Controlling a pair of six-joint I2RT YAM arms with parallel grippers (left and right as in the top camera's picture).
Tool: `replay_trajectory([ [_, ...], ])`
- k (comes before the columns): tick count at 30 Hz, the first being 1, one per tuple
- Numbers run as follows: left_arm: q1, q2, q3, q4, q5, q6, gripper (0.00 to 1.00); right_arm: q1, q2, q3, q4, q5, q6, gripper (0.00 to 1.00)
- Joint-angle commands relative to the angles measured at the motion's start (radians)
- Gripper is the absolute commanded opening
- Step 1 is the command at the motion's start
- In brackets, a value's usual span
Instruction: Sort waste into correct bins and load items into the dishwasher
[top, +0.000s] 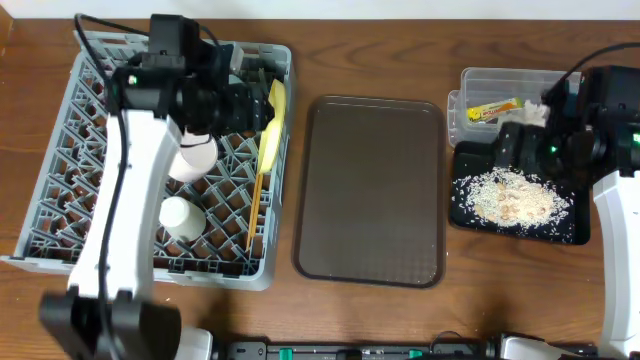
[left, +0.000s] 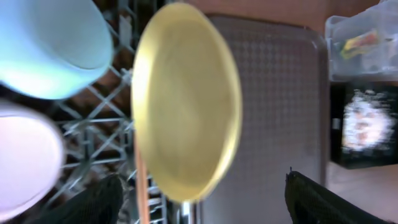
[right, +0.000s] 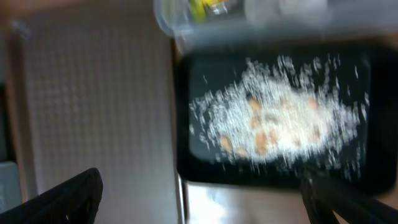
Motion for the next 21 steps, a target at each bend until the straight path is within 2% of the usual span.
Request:
replay_trajectory([
  [1,-0.079,-0.074,-0.004,-0.042,-0.330,-0.068,0.85,0.035,-0.002,0.013,0.056,-0.061,-0.117,0.99],
  [3,-0.106,-0.086,-0.004,-0.105,-0.400,-0.117,0.87,0.055,0.008,0.013,0.081,-0.048,-0.154,0.99],
  [7,-0.109,-0.085,-0.014,-0.230,-0.398,-0.191,0.87,0.069,0.035,0.012,0.035,0.023,-0.123,0.99],
  [12,-0.109,-0.111,-0.071,-0.331,-0.398,-0.175,0.87,0.070,0.024,-0.056,-0.019,0.045,-0.077,0.99],
  [16,-0.109,-0.217,-0.195,-0.283,-0.398,-0.164,0.87,0.070,-0.031,-0.162,0.008,0.085,-0.016,0.99],
  [21,-0.109,-0.478,-0.419,-0.116,-0.395,-0.153,0.87,0.073,-0.234,-0.366,0.160,0.082,-0.012,0.99],
])
